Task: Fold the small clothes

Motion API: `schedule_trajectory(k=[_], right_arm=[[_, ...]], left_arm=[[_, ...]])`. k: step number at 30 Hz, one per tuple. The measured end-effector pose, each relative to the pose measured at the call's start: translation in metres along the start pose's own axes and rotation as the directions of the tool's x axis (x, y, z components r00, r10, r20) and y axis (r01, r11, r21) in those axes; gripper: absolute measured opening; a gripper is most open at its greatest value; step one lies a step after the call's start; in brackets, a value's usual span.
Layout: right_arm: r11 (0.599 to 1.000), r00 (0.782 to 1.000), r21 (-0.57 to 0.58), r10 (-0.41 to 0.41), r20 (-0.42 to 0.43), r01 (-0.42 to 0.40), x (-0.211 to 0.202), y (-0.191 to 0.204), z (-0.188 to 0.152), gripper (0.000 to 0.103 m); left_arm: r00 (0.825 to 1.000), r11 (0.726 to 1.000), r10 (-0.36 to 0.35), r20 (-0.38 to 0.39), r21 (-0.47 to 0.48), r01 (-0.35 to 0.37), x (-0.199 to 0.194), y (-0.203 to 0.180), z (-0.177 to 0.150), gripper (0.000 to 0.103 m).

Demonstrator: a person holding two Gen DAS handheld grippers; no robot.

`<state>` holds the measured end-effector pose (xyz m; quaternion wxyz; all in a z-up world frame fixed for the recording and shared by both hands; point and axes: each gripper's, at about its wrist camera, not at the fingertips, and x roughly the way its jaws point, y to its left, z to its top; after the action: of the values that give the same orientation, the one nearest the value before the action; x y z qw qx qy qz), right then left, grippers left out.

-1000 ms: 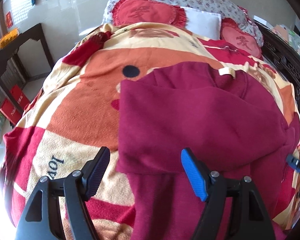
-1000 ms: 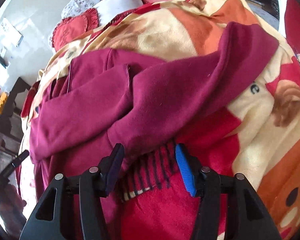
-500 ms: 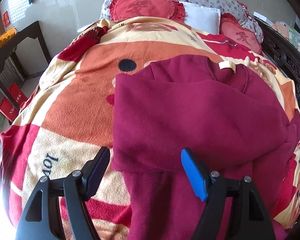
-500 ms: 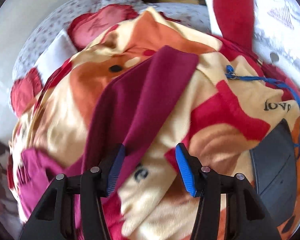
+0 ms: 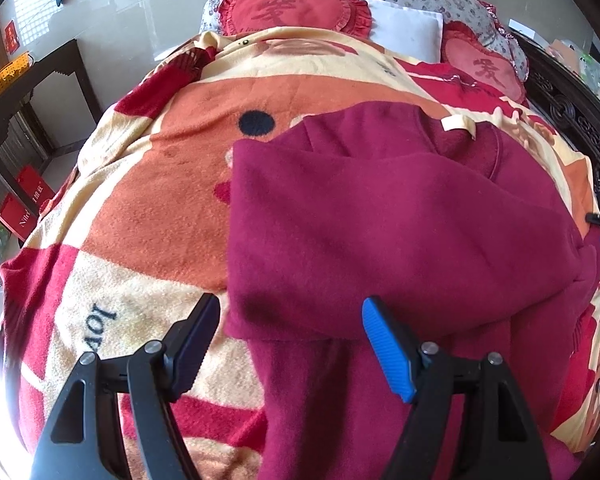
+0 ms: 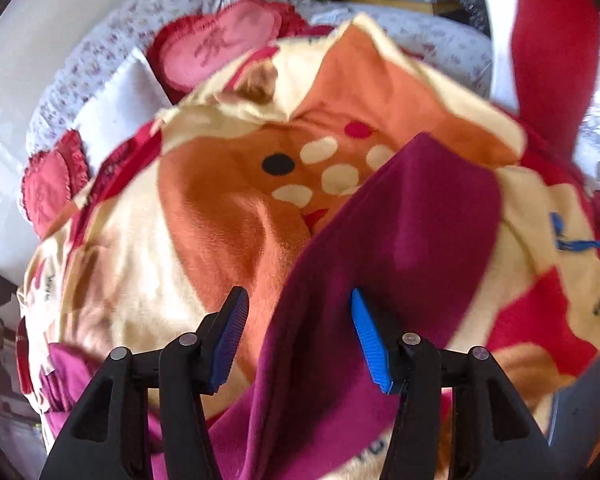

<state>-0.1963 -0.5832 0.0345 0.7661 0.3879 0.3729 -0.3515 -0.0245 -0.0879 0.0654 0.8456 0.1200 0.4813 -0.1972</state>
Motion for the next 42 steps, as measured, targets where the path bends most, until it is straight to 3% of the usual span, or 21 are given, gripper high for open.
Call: schedule_trajectory(k=[1,2,6,11,16,19,21,25,29,31,33,35,36,39,42], right_arm=[[1.000,1.000,-0.005,-0.012,0.003,0.012,0.002,-0.002,0.000,0.016],[1.000,0.999,-0.008,-0.023,0.023,0.023,0.000,-0.005,0.000,0.000],[0.998,0.990,0.006,0.059,0.127,-0.061,-0.042,-0.025,-0.004,0.000],[0.991,0.961,0.008,0.127,0.244,-0.132,-0.113,-0.050,-0.017,0.000],[0.972,0.940,-0.133,0.225,0.258,-0.196,-0.150,-0.016,-0.029,0.000],[0.926,0.923,-0.272,0.322,0.211,-0.262,-0.163,0.035,-0.038,0.000],[0.872,0.908,-0.381,0.388,0.159,-0.306,-0.167,0.079,-0.050,0.000],[0.717,0.870,-0.563,0.493,-0.008,-0.411,-0.157,0.172,-0.092,0.000],[0.564,0.844,-0.674,0.509,-0.171,-0.477,-0.126,0.249,-0.161,0.000],[0.528,0.844,-0.694,0.486,-0.226,-0.490,-0.101,0.273,-0.193,0.000],[0.518,0.852,-0.688,0.418,-0.315,-0.508,-0.063,0.290,-0.223,0.000],[0.551,0.862,-0.664,0.284,-0.421,-0.506,-0.022,0.294,-0.244,0.000],[0.564,0.856,-0.649,0.262,-0.446,-0.511,-0.014,0.291,-0.248,0.000],[0.566,0.831,-0.610,0.325,-0.453,-0.554,-0.027,0.271,-0.237,0.009],[0.594,0.838,-0.591,0.372,-0.400,-0.546,-0.056,0.243,-0.212,0.015]], left_arm=[[1.000,1.000,0.002,0.001,-0.004,-0.002,-0.001,0.002,0.000,0.077],[1.000,1.000,0.004,0.004,-0.013,-0.004,-0.003,0.007,0.000,0.077],[1.000,0.999,0.017,0.011,-0.041,-0.016,-0.009,0.022,0.003,0.077],[0.999,0.997,0.020,0.036,-0.078,-0.017,-0.021,0.038,0.006,0.077],[0.998,0.995,0.007,0.056,-0.103,-0.001,-0.034,0.044,0.010,0.077],[0.997,0.993,0.002,0.080,-0.117,0.007,-0.045,0.049,0.013,0.077],[0.995,0.991,-0.003,0.096,-0.129,0.016,-0.052,0.054,0.016,0.077],[0.994,0.986,-0.020,0.111,-0.161,0.038,-0.057,0.065,0.020,0.077],[0.992,0.979,-0.052,0.119,-0.192,0.075,-0.052,0.076,0.021,0.077],[0.991,0.975,-0.072,0.111,-0.204,0.094,-0.047,0.079,0.019,0.077],[0.991,0.970,-0.095,0.097,-0.215,0.114,-0.038,0.080,0.019,0.077],[0.991,0.970,-0.103,0.089,-0.212,0.120,-0.034,0.079,0.019,0.077],[0.990,0.970,-0.106,0.092,-0.207,0.124,-0.032,0.078,0.019,0.078],[0.990,0.973,-0.108,0.094,-0.193,0.125,-0.023,0.072,0.022,0.081],[0.986,0.969,-0.135,0.094,-0.194,0.151,-0.004,0.063,0.029,0.085]])
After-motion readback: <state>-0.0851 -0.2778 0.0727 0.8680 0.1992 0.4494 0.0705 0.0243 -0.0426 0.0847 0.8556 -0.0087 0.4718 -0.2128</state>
